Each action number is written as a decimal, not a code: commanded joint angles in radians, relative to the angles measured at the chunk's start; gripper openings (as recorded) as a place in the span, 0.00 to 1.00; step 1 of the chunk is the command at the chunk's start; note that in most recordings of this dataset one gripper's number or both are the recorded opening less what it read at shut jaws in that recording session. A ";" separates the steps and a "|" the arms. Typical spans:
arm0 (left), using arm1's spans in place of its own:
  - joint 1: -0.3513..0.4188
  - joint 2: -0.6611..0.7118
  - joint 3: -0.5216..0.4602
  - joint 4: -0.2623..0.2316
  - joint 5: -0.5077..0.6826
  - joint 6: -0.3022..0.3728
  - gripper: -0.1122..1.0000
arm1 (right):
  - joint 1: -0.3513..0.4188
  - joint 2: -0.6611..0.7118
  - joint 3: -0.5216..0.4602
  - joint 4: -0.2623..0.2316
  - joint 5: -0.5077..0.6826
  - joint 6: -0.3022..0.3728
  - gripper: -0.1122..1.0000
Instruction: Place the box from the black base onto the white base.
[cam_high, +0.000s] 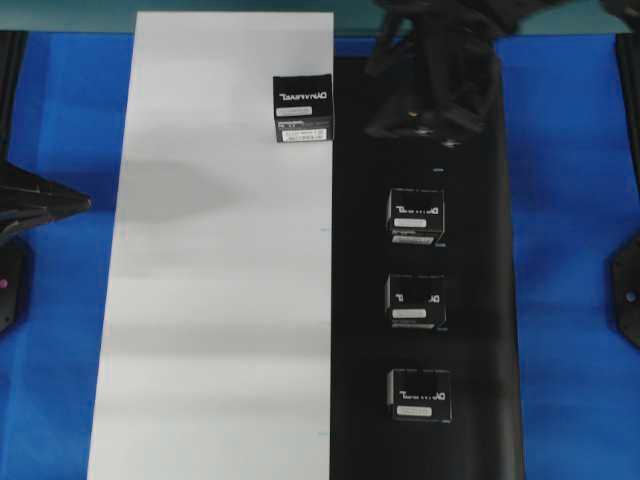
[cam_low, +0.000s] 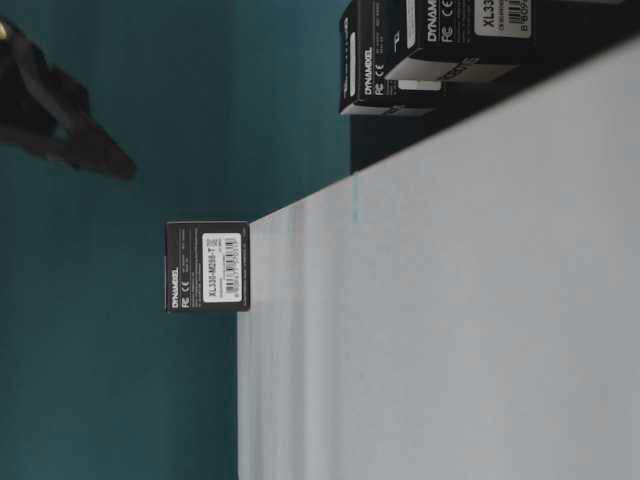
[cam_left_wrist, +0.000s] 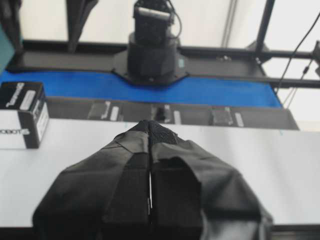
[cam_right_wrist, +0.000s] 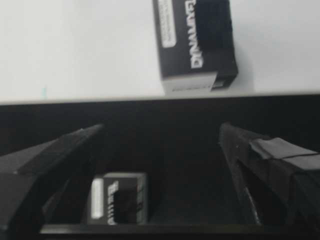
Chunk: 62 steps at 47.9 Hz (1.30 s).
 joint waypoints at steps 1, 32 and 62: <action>-0.005 0.008 -0.025 0.003 -0.005 -0.011 0.05 | 0.012 -0.075 0.067 0.026 -0.067 -0.002 0.99; -0.006 0.012 -0.023 0.003 -0.012 -0.018 0.05 | 0.117 -0.436 0.560 0.034 -0.411 0.023 0.99; -0.009 0.040 -0.018 0.003 -0.014 -0.020 0.05 | 0.207 -0.583 0.847 0.034 -0.683 0.029 0.99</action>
